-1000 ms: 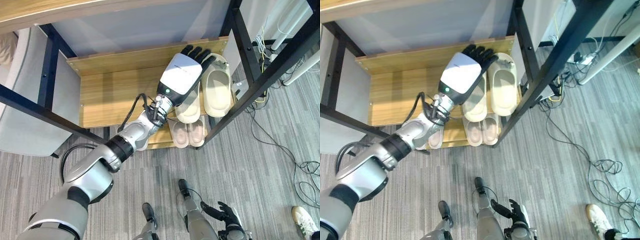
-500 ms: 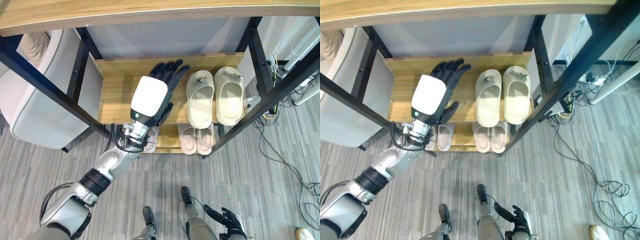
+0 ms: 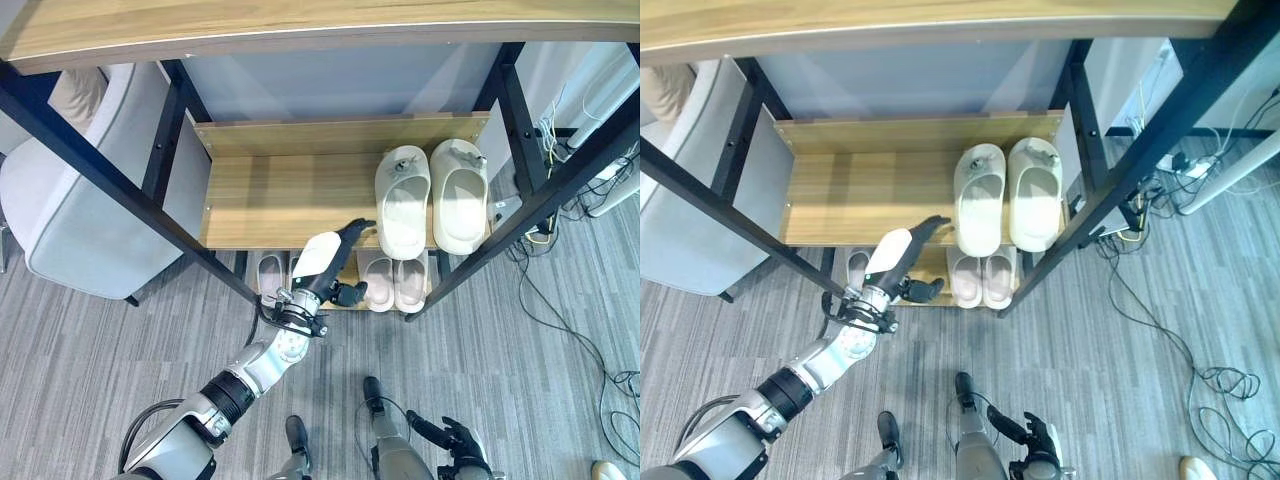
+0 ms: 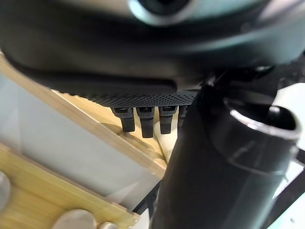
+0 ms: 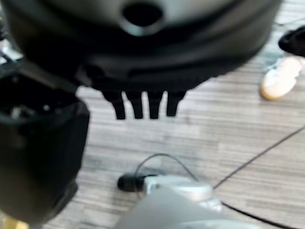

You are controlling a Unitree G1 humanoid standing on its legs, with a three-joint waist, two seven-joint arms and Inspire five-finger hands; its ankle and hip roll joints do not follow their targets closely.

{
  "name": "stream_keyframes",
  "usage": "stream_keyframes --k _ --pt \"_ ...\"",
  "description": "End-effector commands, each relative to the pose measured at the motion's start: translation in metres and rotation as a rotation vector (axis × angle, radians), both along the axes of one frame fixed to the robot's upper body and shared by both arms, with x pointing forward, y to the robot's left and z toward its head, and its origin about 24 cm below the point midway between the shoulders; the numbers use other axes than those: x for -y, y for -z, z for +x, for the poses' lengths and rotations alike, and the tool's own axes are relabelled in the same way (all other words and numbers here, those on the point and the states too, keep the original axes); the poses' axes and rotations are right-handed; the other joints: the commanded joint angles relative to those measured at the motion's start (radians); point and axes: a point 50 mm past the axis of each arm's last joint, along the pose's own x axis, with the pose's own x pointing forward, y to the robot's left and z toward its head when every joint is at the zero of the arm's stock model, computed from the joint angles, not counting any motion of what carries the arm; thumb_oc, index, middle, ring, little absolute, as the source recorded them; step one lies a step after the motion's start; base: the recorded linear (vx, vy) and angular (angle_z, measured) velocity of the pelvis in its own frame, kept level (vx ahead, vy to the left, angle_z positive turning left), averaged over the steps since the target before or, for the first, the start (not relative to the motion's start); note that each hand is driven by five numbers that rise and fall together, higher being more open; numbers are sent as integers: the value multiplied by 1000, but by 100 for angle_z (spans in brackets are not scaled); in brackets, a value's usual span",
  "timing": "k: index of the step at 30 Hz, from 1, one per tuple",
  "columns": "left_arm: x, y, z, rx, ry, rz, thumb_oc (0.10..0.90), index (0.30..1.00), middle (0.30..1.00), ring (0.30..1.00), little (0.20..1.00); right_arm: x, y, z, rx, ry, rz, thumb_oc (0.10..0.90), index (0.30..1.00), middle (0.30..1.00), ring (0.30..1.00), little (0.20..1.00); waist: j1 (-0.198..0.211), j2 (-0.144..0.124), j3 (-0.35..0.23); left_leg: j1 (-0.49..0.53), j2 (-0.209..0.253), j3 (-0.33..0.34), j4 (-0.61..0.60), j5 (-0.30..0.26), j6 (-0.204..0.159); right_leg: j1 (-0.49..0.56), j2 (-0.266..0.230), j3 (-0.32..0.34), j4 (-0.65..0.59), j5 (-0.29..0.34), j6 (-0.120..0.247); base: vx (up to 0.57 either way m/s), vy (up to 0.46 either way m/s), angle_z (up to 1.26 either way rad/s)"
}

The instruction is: Arrange the slippers neatly on the shoe rack.

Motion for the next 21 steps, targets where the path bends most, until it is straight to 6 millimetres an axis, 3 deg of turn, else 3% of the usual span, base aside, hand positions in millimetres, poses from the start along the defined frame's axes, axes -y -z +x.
stream_keyframes --k 1,9,21 --pt "21 -54 18 165 42 -123 800 900 900 900 900 -8 4 -6 -26 -25 -14 800 900 900 900 900 8 -23 -8 -61 -5 -66 2 -21 -12 29 -20 -77 12 -85 53 0 0 0" --pt "30 -56 24 151 19 -145 800 900 900 900 900 -7 3 -3 -16 -19 -20 800 900 900 900 900 2 -27 -6 -66 1 -64 2 -17 -15 22 -16 -76 12 -86 51 3 -12 0" --pt "58 -71 17 173 138 -147 800 900 900 900 900 -8 2 -2 -16 -38 -31 800 900 900 900 900 -5 -26 -10 -64 8 -64 2 -19 -17 23 -12 -76 13 -92 50 0 0 0"
